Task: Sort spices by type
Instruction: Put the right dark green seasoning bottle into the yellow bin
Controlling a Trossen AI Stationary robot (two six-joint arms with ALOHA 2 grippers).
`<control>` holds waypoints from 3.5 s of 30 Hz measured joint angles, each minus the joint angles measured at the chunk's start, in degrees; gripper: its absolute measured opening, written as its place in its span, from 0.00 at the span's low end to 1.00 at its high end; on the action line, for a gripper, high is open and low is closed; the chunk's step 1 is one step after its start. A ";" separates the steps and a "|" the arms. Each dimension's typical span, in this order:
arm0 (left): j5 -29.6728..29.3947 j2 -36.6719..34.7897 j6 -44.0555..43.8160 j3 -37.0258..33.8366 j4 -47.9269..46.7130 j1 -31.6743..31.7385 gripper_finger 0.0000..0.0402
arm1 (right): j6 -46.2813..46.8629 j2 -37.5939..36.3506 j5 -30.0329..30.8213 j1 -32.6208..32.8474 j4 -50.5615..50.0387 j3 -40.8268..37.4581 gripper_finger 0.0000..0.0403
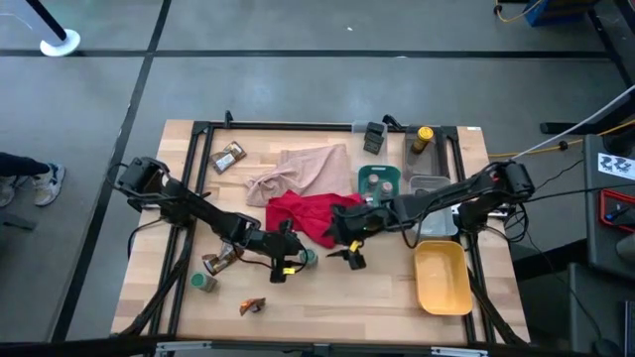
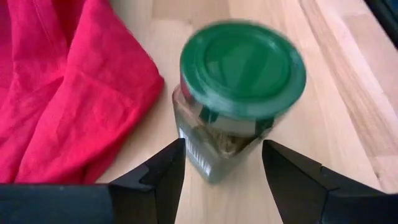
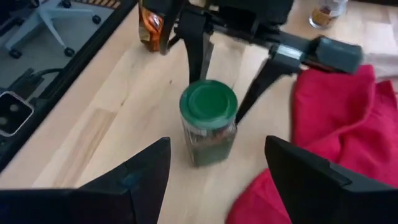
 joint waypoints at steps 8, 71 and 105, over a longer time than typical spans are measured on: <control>-0.21 3.43 0.02 0.02 4.57 0.23 0.49 | 0.51 3.56 -2.10 0.35 6.46 -0.02 0.64; -0.31 4.77 1.05 0.02 9.65 1.13 0.49 | 22.92 -15.25 7.40 12.50 -38.55 8.20 0.51; -0.30 4.77 -3.05 0.02 10.00 1.13 0.49 | 110.18 -19.56 40.92 60.77 -73.65 -7.23 0.52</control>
